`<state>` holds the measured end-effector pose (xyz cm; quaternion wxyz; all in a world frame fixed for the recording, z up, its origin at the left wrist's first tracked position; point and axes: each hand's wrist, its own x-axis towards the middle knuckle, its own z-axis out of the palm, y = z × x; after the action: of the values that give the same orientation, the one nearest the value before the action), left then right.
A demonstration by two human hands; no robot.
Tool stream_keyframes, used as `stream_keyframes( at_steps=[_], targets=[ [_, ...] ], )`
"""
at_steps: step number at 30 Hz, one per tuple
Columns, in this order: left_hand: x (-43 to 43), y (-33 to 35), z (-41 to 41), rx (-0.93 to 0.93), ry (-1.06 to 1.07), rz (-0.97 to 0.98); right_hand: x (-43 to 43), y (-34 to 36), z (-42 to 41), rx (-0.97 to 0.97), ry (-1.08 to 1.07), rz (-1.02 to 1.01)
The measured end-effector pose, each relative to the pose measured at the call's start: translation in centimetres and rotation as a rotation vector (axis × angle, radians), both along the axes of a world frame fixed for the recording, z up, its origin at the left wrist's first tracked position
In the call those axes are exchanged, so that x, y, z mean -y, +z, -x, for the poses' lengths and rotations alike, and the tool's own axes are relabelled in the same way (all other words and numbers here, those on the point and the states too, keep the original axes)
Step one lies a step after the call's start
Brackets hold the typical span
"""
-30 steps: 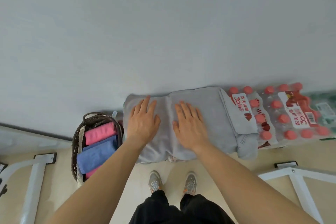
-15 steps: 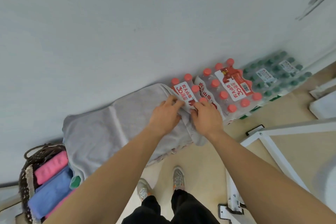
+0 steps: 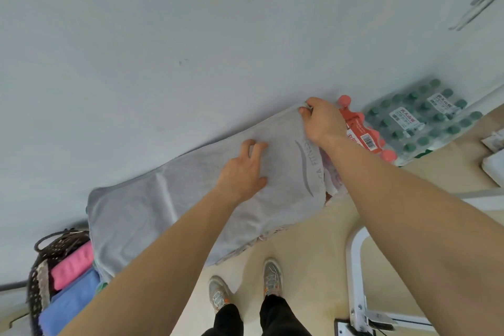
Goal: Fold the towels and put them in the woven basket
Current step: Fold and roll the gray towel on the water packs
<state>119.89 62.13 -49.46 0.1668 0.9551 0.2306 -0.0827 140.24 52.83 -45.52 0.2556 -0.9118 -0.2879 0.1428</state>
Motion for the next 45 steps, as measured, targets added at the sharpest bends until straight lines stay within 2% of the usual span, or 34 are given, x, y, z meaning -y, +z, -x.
stream_keyframes(
  at_steps=[8, 11, 15, 22, 26, 30, 32, 35, 38, 43, 45],
  targets=[
    [0.1, -0.6, 0.2, -0.125, -0.032, -0.014, -2.0, -1.6, 0.7, 0.115, -0.041, 0.166],
    [0.3, -0.6, 0.7, -0.114, -0.030, -0.007, -0.9, -2.1, 3.0, 0.129, -0.026, 0.176],
    [0.0, -0.2, 3.2, -0.041, 0.052, 0.062, -0.9, -2.0, 8.5, 0.127, 0.095, 0.142],
    [-4.8, 0.5, 15.3, 0.030, 0.334, 0.030, -5.5, -2.7, 21.7, 0.103, 0.370, 0.131],
    [-8.1, 0.6, 23.7, 0.054, 0.542, -0.056, -8.1, -3.0, 29.0, 0.085, 0.518, 0.113],
    [-11.1, 0.4, 30.0, -0.005, 0.673, -0.123, -9.6, -3.4, 35.4, 0.027, 0.663, 0.126],
    [-12.6, 0.2, 31.7, -0.010, 0.715, -0.092, -9.9, -3.7, 38.2, -0.005, 0.711, 0.146],
    [-14.9, -0.4, 33.1, 0.044, 0.685, 0.026, -10.2, -3.9, 41.8, -0.005, 0.674, 0.193],
    [-16.8, -1.0, 33.2, 0.085, 0.591, 0.118, -10.5, -4.4, 45.1, 0.049, 0.503, 0.186],
    [-19.3, -1.6, 33.4, 0.145, 0.418, 0.149, -10.9, -5.9, 50.5, 0.168, 0.240, 0.256],
    [-19.9, -1.7, 33.5, 0.174, 0.357, 0.182, -10.9, -6.2, 52.0, 0.159, 0.174, 0.258]
  ],
)
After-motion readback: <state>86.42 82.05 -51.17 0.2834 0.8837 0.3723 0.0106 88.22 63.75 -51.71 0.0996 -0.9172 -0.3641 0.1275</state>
